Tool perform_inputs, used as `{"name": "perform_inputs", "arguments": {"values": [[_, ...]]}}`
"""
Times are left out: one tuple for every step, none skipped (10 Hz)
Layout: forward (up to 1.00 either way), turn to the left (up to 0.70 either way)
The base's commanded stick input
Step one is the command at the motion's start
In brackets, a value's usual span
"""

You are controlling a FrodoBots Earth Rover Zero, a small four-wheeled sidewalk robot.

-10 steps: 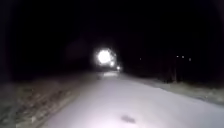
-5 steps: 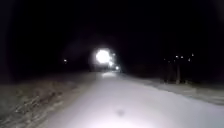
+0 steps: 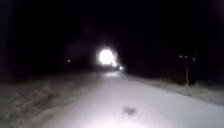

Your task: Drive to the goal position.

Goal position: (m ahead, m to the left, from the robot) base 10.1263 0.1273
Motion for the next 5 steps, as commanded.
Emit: {"name": "perform_inputs", "arguments": {"values": [[1.0, 0.0], [1.0, 0.0], [1.0, 0.0], [1.0, 0.01], [1.0, 0.26]]}}
